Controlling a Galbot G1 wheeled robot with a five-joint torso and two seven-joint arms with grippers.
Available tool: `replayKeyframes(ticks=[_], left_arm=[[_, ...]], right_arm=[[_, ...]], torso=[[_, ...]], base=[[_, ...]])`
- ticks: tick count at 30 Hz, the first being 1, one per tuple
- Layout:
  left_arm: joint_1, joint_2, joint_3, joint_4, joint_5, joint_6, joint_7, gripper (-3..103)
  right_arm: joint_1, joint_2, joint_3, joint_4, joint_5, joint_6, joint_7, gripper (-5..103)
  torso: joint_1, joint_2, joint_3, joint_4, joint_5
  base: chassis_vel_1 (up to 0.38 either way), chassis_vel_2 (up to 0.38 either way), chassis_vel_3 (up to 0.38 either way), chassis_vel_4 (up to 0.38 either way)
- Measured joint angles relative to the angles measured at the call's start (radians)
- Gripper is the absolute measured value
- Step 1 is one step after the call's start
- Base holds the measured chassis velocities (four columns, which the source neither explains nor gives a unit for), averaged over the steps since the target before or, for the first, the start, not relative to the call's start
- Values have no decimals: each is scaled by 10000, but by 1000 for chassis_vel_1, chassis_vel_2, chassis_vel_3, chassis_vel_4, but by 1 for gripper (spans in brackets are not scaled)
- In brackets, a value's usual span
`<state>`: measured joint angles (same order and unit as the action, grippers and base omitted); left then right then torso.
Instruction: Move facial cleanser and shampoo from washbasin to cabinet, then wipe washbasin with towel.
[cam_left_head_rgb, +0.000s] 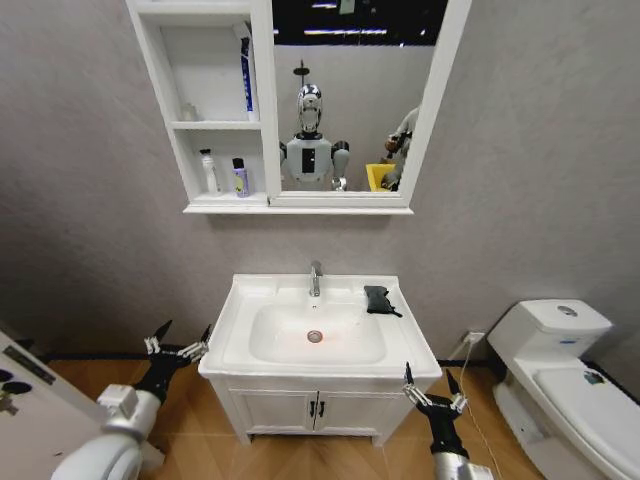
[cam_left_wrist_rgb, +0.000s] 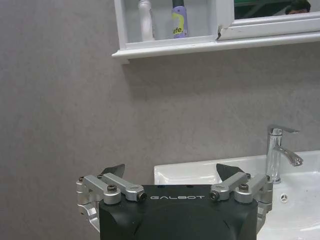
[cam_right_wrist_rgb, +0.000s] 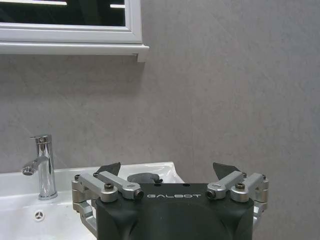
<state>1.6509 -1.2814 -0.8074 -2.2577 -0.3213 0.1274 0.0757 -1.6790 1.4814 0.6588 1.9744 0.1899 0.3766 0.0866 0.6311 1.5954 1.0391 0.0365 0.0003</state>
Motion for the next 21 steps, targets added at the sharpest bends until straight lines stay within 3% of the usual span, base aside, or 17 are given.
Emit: replayKeyframes(ticks=[1, 4, 10, 13, 14, 17, 18, 19, 21], left_arm=[[0, 0, 0, 0, 0, 0, 0, 100], [138, -854, 170, -92, 199, -48, 61, 100], [102, -917, 244, -104, 228, -29, 61, 100], [56, -899, 274, -99, 220, -8, 53, 100], [56, -899, 274, -99, 220, -8, 53, 100], [30, -876, 292, -82, 199, 7, 45, 100], [30, -876, 292, -82, 199, 7, 45, 100], [19, -868, 297, -75, 193, 13, 36, 100], [12, -862, 302, -72, 187, 19, 29, 100]], right_arm=[[0, 0, 0, 0, 0, 0, 0, 100], [528, -51, 45, 546, 121, -906, -76, 100], [1337, -178, 41, 783, 327, -1846, -101, 100], [2778, -662, -17, 642, 1235, -3421, 116, 100], [2778, -662, -17, 642, 1235, -3421, 116, 100], [4667, -1413, -59, -256, 2724, -5016, 476, 100], [4667, -1413, -59, -256, 2724, -5016, 476, 100], [5718, -1869, -133, -1123, 3154, -5538, 445, 100], [6547, -2155, -370, -1979, 3202, -5715, 232, 100]], torso=[[0, 0, 0, 0, 0], [2, -2, 1, -2, -2], [2, -2, 1, -3, 0], [2, -2, 2, -1, -1], [2, -2, 2, -1, -1], [4, -4, 3, 4, 0], [4, -4, 3, 4, 0], [4, -4, 4, 0, -4], [5, -4, 4, -2, -3]], base=[[0, 0, 0, 0], [0, 0, 0, 0], [0, 0, 0, 0], [0, 0, 0, 0], [0, 0, 0, 0], [0, 0, 0, 0], [0, 0, 0, 0], [0, 0, 0, 0], [0, 0, 0, 0]])
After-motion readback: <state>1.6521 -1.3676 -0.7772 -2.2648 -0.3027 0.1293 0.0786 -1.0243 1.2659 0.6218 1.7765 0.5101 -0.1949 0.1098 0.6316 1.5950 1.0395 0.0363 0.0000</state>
